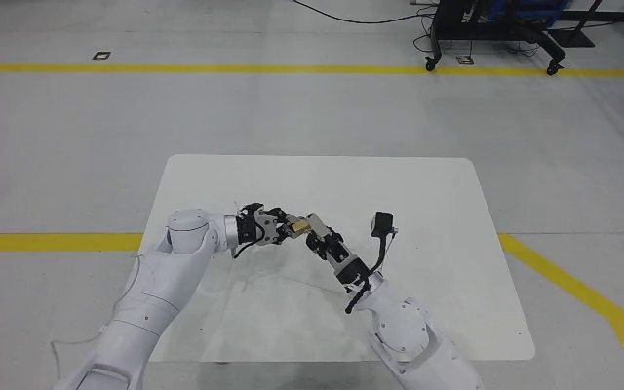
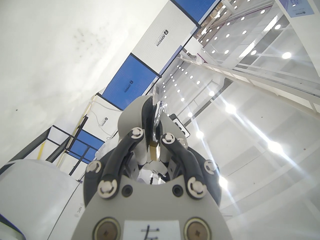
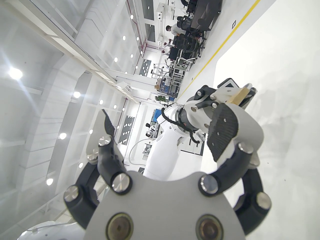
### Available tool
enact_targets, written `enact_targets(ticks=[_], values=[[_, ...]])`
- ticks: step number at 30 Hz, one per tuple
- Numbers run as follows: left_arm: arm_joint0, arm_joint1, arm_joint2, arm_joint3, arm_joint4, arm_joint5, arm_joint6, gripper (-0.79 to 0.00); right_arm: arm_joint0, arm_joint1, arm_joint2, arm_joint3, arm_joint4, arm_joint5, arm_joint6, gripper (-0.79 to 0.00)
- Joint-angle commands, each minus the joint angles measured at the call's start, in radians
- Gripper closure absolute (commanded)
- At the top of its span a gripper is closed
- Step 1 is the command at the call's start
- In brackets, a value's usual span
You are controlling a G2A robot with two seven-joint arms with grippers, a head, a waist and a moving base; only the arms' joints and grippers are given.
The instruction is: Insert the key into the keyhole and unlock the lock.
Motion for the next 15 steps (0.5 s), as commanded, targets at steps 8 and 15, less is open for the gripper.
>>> enact_targets(ticks=[8, 15], values=[[0.07, 0.008, -0.064, -0.103, 0.017, -0.22, 0.124, 0.0, -0.017, 0.013, 0.008, -0.042, -0.044, 0.163, 0.156, -0.757], [0.108, 0.016, -0.084, -0.153, 0.036, -0.27, 0.1, 0.0, 0.004, 0.015, 0.049, -0.019, 0.153, 0.169, 0.285, -0.345]])
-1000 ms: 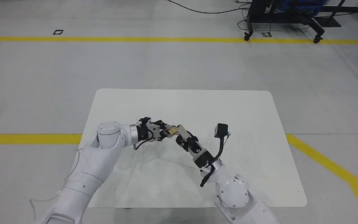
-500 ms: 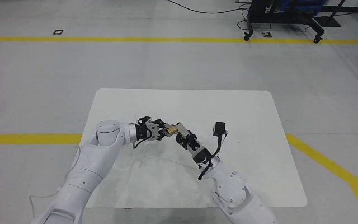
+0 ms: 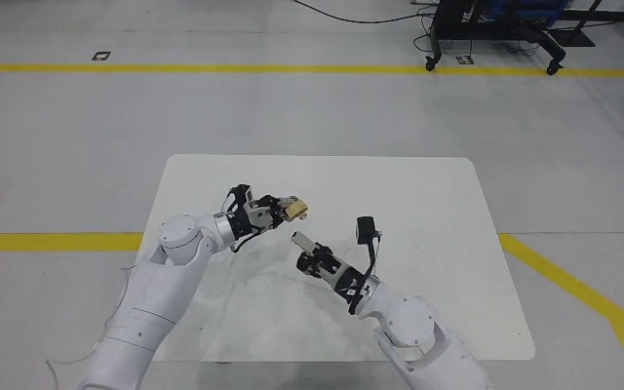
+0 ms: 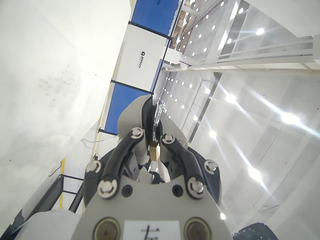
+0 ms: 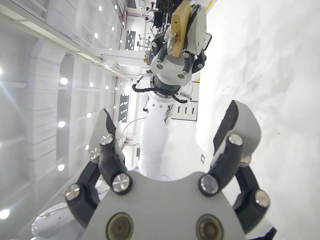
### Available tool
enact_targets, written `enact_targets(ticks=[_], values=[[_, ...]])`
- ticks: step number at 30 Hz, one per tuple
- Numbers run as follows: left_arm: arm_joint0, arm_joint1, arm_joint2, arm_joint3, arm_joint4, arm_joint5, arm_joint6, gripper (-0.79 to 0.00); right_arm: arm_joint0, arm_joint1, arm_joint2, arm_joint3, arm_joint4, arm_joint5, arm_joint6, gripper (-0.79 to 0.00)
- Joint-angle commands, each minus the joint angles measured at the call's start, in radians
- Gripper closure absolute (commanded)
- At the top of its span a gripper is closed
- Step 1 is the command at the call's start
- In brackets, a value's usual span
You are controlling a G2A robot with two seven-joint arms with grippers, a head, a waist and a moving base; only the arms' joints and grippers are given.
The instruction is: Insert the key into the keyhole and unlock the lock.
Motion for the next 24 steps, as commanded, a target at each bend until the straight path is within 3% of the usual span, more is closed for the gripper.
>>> enact_targets(ticks=[1, 5, 8, 16, 20, 24], values=[[0.005, 0.001, -0.003, -0.01, 0.01, -0.016, 0.005, 0.0, 0.003, 0.001, 0.014, 0.0, 0.043, 0.006, 0.016, -0.305], [0.025, 0.005, -0.007, -0.047, 0.074, -0.076, 0.043, 0.0, 0.002, 0.001, 0.043, 0.005, 0.157, 0.016, 0.038, -0.246], [0.045, 0.007, -0.014, -0.075, 0.096, -0.117, 0.053, 0.0, 0.009, 0.001, 0.063, 0.021, 0.233, 0.024, 0.054, -0.111], [0.076, 0.013, -0.015, -0.122, 0.183, -0.152, 0.086, 0.0, 0.064, -0.007, 0.066, 0.106, 0.338, 0.045, 0.03, -0.04], [0.08, 0.013, -0.016, -0.13, 0.197, -0.153, 0.094, 0.0, 0.081, -0.01, 0.064, 0.128, 0.357, 0.05, 0.022, -0.043], [0.079, 0.013, -0.018, -0.129, 0.196, -0.15, 0.094, 0.0, 0.084, -0.009, 0.058, 0.129, 0.343, 0.054, 0.011, -0.132]])
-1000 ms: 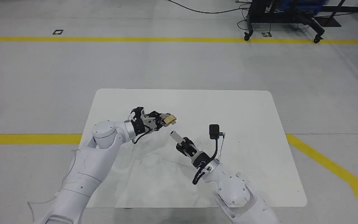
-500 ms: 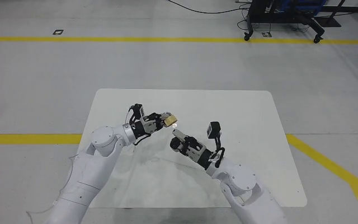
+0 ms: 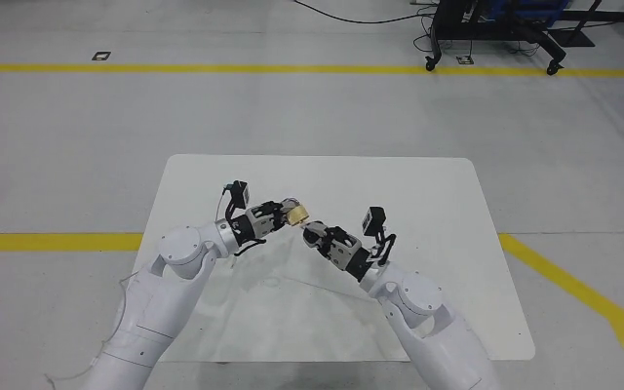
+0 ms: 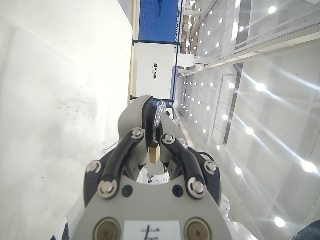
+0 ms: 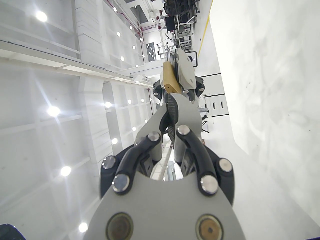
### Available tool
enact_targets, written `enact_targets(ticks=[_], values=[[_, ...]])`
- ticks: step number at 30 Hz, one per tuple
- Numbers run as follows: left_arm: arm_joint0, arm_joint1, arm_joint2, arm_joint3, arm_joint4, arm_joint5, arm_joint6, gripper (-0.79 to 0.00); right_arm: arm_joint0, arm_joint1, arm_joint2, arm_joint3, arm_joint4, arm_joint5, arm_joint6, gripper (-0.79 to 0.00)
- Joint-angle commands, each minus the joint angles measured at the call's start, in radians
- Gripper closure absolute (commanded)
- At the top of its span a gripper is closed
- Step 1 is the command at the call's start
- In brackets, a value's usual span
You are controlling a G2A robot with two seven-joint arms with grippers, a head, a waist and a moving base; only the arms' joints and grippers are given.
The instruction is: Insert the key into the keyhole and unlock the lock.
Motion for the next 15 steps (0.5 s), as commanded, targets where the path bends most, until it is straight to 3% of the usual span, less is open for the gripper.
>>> enact_targets(ticks=[1, 5, 15], values=[[-0.003, 0.0, 0.0, 0.003, -0.001, 0.003, 0.001, 0.0, -0.002, 0.0, -0.003, -0.001, -0.005, 0.0, -0.001, -0.154], [-0.005, -0.001, -0.001, 0.006, -0.003, 0.006, 0.005, 0.0, -0.015, 0.003, -0.006, -0.015, -0.028, -0.009, -0.005, -0.243], [-0.004, -0.002, -0.001, 0.005, 0.004, 0.005, 0.004, 0.0, -0.016, 0.002, -0.027, -0.014, -0.042, -0.012, -0.021, -0.231]])
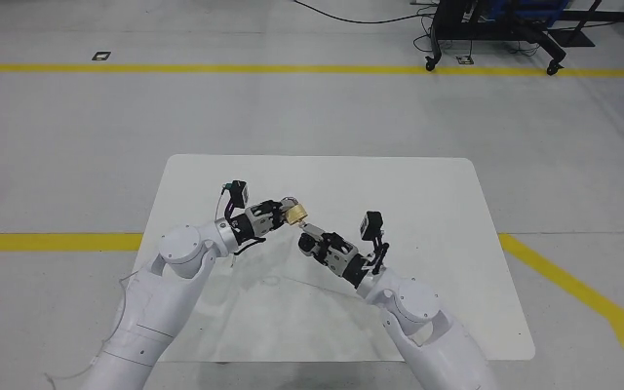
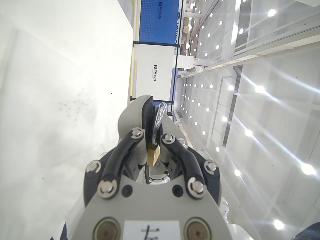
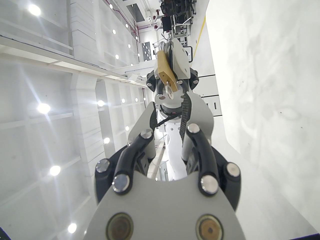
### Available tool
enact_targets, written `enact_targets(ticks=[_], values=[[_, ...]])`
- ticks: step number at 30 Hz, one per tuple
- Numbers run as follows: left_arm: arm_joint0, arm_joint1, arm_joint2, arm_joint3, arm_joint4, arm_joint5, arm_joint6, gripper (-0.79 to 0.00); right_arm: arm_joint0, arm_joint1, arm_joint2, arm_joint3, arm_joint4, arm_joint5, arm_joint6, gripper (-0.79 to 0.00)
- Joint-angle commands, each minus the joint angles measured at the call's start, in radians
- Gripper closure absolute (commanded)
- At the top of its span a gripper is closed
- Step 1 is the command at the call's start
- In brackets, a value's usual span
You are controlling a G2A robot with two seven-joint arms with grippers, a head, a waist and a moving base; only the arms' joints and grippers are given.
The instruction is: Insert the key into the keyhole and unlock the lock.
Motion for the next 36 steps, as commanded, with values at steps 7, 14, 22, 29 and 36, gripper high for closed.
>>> enact_targets(ticks=[7, 14, 22, 29, 36], values=[[0.011, 0.001, -0.004, -0.012, 0.007, -0.015, -0.006, 0.0, 0.021, -0.006, -0.012, 0.022, 0.031, 0.009, -0.035, -0.037], [0.017, 0.002, -0.008, -0.021, 0.012, -0.022, -0.01, 0.0, 0.033, -0.011, -0.018, 0.041, 0.08, 0.007, -0.036, 0.0], [0.029, 0.003, -0.004, -0.039, 0.054, -0.051, 0.007, 0.0, 0.035, -0.017, 0.005, 0.078, 0.285, 0.005, 0.049, 0.0], [0.038, 0.003, -0.005, -0.051, 0.071, -0.073, 0.021, 0.0, 0.048, -0.019, 0.034, 0.14, 0.452, 0.007, 0.157, 0.0], [0.051, 0.003, -0.005, -0.07, 0.104, -0.112, 0.044, 0.0, 0.077, -0.022, 0.032, 0.199, 0.581, 0.078, 0.246, 0.0]])
